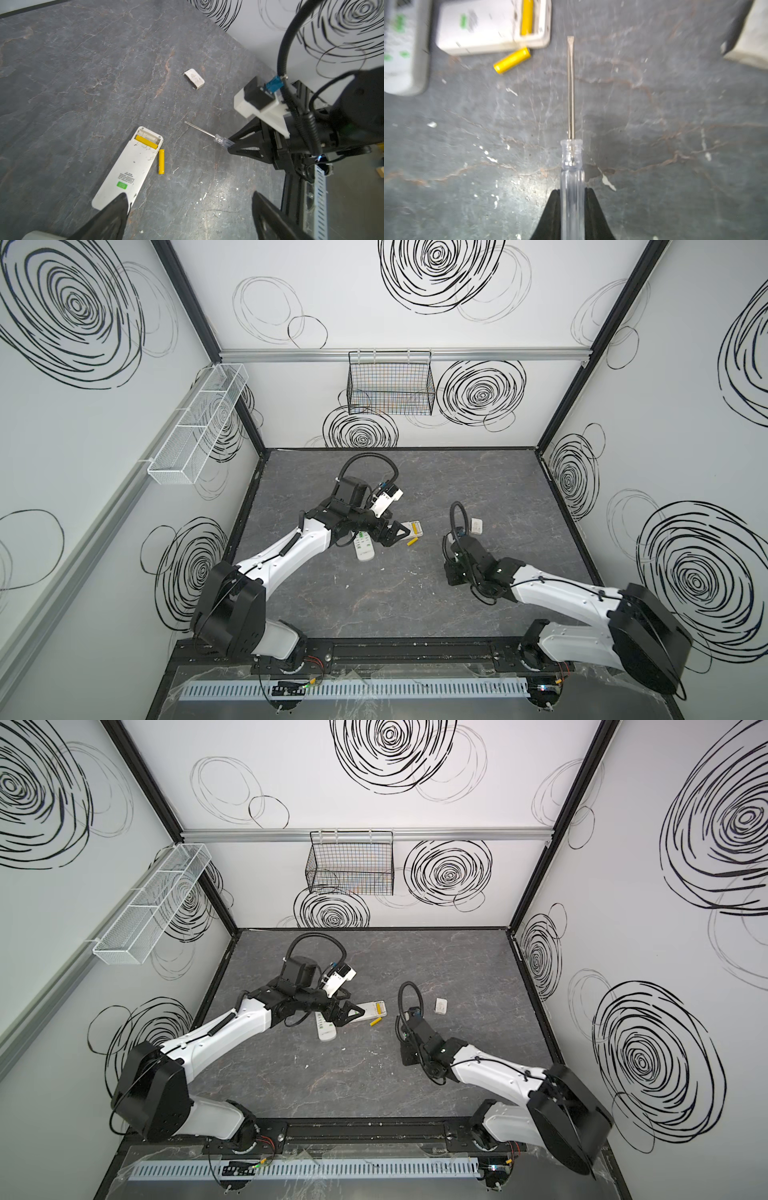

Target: Unload the batteries from the remote control

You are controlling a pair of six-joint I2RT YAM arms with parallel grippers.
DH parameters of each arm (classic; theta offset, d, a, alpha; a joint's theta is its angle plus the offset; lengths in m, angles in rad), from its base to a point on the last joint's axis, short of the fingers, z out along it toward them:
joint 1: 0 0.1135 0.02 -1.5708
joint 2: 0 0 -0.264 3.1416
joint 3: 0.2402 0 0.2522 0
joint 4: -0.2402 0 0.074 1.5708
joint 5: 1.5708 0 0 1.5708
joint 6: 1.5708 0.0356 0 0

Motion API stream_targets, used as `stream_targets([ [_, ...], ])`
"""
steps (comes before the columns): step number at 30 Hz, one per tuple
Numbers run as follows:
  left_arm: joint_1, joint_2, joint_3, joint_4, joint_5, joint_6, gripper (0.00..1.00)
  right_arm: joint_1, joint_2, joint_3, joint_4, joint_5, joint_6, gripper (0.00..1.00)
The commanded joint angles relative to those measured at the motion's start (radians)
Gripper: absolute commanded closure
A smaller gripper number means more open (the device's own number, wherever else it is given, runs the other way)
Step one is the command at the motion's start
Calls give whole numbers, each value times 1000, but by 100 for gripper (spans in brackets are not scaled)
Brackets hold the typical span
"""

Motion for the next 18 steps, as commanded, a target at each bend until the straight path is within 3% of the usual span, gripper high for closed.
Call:
stream_targets([
  [1,13,-22,-31,110,178,-58,6,-58,-132,-20,103,-105,-147,91],
  [7,10,-16,-42,149,277,-76,10,-79,-284,-110,353,-288,-398,90],
  [12,-3,-10,-83,254,396,-174,14,-79,-248,-85,369,-371,-530,90],
  [18,-21,23,-63,279,454,-212,30,-79,-172,-48,346,-450,-615,90],
])
